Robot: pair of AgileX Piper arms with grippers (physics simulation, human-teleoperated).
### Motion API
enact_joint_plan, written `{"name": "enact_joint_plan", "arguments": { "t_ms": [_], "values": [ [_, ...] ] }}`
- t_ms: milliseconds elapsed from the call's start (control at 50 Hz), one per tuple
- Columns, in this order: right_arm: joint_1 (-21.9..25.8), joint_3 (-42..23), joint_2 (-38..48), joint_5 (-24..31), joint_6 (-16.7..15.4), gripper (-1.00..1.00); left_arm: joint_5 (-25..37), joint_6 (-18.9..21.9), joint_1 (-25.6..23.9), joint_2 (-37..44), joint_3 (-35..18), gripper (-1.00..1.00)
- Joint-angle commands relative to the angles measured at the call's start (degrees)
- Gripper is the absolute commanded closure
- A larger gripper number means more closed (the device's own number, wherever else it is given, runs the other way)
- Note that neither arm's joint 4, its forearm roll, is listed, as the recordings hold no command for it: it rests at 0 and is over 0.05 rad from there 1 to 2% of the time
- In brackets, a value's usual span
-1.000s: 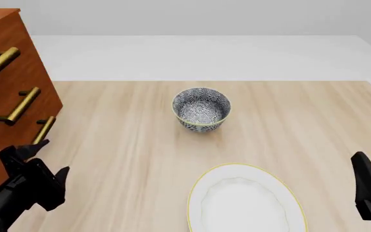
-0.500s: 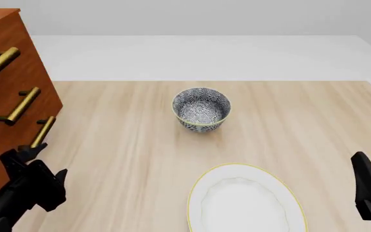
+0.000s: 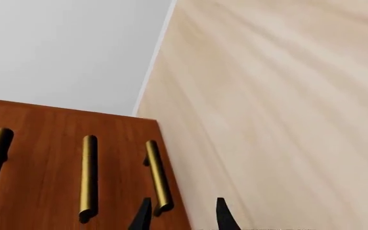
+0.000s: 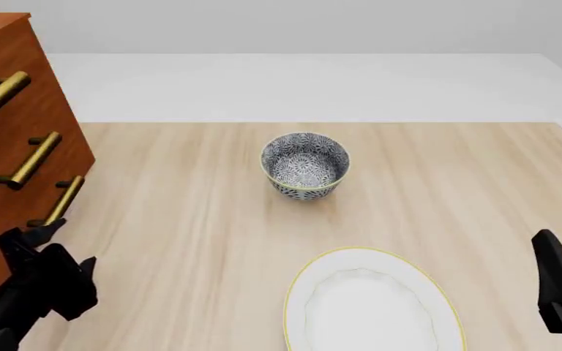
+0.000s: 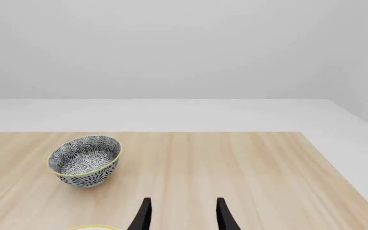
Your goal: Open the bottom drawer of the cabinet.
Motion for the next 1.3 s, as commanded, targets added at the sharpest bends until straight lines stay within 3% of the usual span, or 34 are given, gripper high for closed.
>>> {"name": "enact_joint_plan", "arguments": {
  "t_ms": [20,1020,1300],
  "values": [
    [0.0,0.0,0.0,0.0,0.0,-1.00,-0.8,0.3,1.4,0.6,0.0,-1.00],
    [0.0,0.0,0.0,0.0,0.0,-1.00,-0.7,3.1,5.3,2.6,-3.2,-1.00],
    [0.0,0.0,0.0,0.0,0.0,-1.00,3.0,3.3,5.8,1.5,-5.3,-1.00]
  ]
}}
